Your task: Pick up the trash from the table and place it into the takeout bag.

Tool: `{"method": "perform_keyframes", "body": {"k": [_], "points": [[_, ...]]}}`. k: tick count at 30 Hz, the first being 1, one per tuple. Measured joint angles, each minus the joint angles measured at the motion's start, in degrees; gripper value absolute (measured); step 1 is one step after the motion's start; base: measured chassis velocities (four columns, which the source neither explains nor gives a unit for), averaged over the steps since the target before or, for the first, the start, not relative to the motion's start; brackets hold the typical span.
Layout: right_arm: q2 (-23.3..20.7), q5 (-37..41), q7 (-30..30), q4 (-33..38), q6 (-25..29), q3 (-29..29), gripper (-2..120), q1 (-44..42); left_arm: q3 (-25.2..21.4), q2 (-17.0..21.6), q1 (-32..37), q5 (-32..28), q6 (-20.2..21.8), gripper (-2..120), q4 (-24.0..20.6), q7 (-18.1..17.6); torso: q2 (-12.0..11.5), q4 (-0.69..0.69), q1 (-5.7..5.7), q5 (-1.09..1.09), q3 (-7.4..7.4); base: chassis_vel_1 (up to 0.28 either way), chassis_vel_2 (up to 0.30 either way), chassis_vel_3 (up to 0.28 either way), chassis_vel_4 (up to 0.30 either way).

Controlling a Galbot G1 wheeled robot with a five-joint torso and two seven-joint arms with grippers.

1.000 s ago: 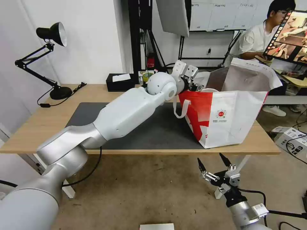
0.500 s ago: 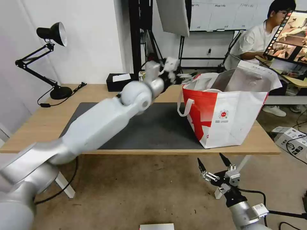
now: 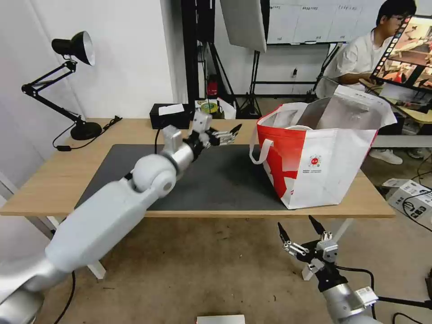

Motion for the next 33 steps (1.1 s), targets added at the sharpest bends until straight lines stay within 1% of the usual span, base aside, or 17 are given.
{"method": "perform_keyframes", "body": {"k": [1,4,5,8,9,11,13,15,16,18,20,23,24,27,28,31,33], "points": [[0.0,0.0,0.0,0.0,0.0,0.0,100,0.0,0.0,0.0,0.0,0.0,0.0,100,0.0,0.0,0.0,0.0,0.0,0.0,0.0,0.0,0.0,0.0,0.0],[0.0,0.0,-0.01,0.0,0.0,-0.01,100,0.0,-5.32,0.84,7.0,3.07,-0.92,100,-2.42,1.41,0.01,0.01,0.0,-0.01,0.0,0.0,0.0,0.0,0.0],[0.0,0.0,-0.01,0.0,0.0,-0.01,100,0.0,-5.32,0.84,7.0,3.07,-0.92,100,-2.42,1.41,0.01,0.01,0.0,-0.01,0.0,0.0,0.0,0.0,0.0],[0.0,0.0,-0.01,0.0,0.0,0.0,100,0.0,-10.65,1.34,13.75,6.5,-2.6,100,-4.71,2.28,0.01,-0.01,0.0,0.01,-0.01,0.0,0.0,0.0,0.0],[0.0,0.0,-0.01,0.0,0.0,0.0,100,0.0,-10.65,1.34,13.75,6.5,-2.6,100,-4.71,2.28,0.01,-0.01,0.0,0.01,-0.01,0.0,0.0,0.0,0.0],[0.0,0.0,-0.01,0.0,0.0,-0.01,100,-0.01,-14.5,1.77,19.32,10.12,-4.85,100,-6.41,2.33,0.01,0.0,0.0,0.01,0.0,0.0,0.0,0.0,0.0],[0.0,0.0,0.0,0.0,0.0,0.0,100,0.0,-15.75,1.95,21.38,11.48,-5.79,100,-6.94,2.3,0.01,0.0,0.0,0.01,0.0,0.0,0.0,0.0,0.0],[0.0,0.0,-0.02,0.0,0.0,-0.01,100,0.0,-20.35,2.12,28.17,15.99,-9.34,100,-8.54,1.66,0.01,0.01,-0.01,0.01,0.0,0.0,0.0,0.0,0.0],[0.0,0.0,-0.02,0.0,0.0,-0.01,100,0.0,-20.35,2.12,28.17,15.99,-9.34,100,-8.54,1.66,0.01,0.01,-0.01,0.01,0.0,0.0,0.0,0.0,0.0],[0.0,0.0,0.0,0.0,0.0,0.0,100,0.0,-25.16,1.75,33.85,18.81,-11.81,100,-9.58,1.21,0.01,0.02,0.0,0.0,0.0,0.0,0.0,0.0,0.0],[0.0,0.0,-0.01,0.0,0.0,-0.01,100,0.0,-26.43,1.52,35.22,19.23,-12.42,100,-9.79,0.89,0.01,0.02,-0.01,0.02,0.0,0.0,0.0,0.0,0.0],[0.0,0.0,-0.01,0.0,0.0,0.0,100,0.0,-32.61,-0.66,42.57,20.24,-15.06,100,-10.75,-0.15,0.01,-0.02,0.0,0.01,0.0,0.0,0.0,0.0,0.0],[0.0,0.0,-0.01,0.0,0.0,0.0,100,0.0,-32.61,-0.66,42.57,20.24,-15.06,100,-10.75,-0.15,0.01,-0.02,0.0,0.01,0.0,0.0,0.0,0.0,0.0],[0.0,0.0,-0.01,0.0,0.0,0.0,100,0.0,-38.52,-3.15,50.6,22.29,-17.82,100,-11.41,-0.64,0.0,0.02,-0.01,0.0,0.0,0.0,0.0,0.0,0.0],[0.0,0.0,-0.01,0.0,0.0,0.0,100,0.0,-38.52,-3.15,50.6,22.29,-17.82,100,-11.41,-0.64,0.0,0.02,-0.01,0.0,0.0,0.0,0.0,0.0,0.0],[0.0,0.0,-0.01,0.0,0.0,-0.01,100,0.0,-42.71,-5.6,57.09,24.29,-20.93,100,-11.53,-1.82,0.01,0.02,-0.01,0.0,0.0,0.0,0.0,0.0,0.0],[0.0,0.0,0.0,0.0,0.0,-0.01,100,0.0,-43.59,-6.31,58.53,24.71,-21.81,100,-11.51,-2.0,0.01,0.01,-0.01,0.02,0.0,0.0,0.0,0.0,0.0]]}}
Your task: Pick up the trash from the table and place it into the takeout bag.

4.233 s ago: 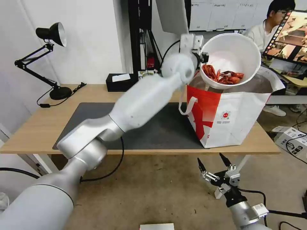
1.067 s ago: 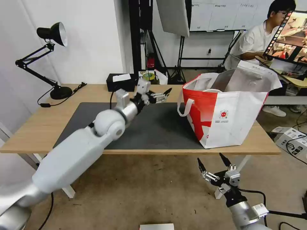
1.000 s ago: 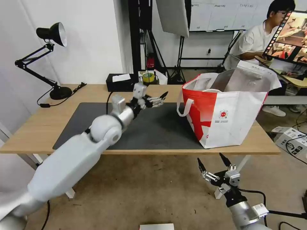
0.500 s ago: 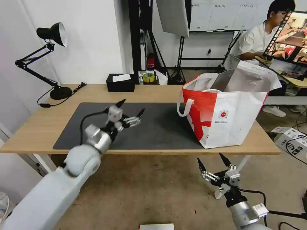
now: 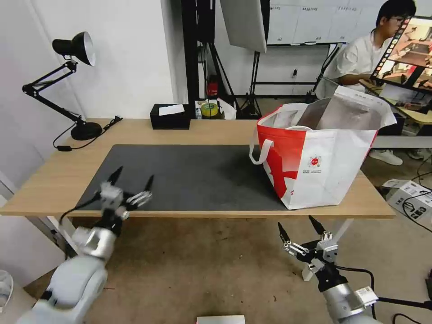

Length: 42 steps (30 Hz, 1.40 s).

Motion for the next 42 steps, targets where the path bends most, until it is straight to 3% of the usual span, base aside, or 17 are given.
{"method": "perform_keyframes", "body": {"k": [9,24,42], "points": [[0.0,0.0,0.0,0.0,0.0,0.0,100,0.0,-0.79,-3.24,3.03,0.48,-1.16,100,0.62,-0.17,0.0,-0.01,0.0,-0.01,0.0,0.0,0.0,0.0,0.0],[0.0,0.0,0.0,0.0,0.0,0.0,100,0.0,-0.23,-4.71,6.69,-0.42,2.66,100,-1.32,-0.24,0.0,-0.01,0.01,-0.01,0.0,0.0,0.0,0.0,0.0],[0.0,0.0,0.0,0.0,0.0,0.0,100,0.0,-0.12,-4.66,6.56,-0.53,2.86,100,-1.4,-0.23,-0.01,-0.01,0.01,-0.01,0.01,0.0,0.0,0.0,0.0]]}}
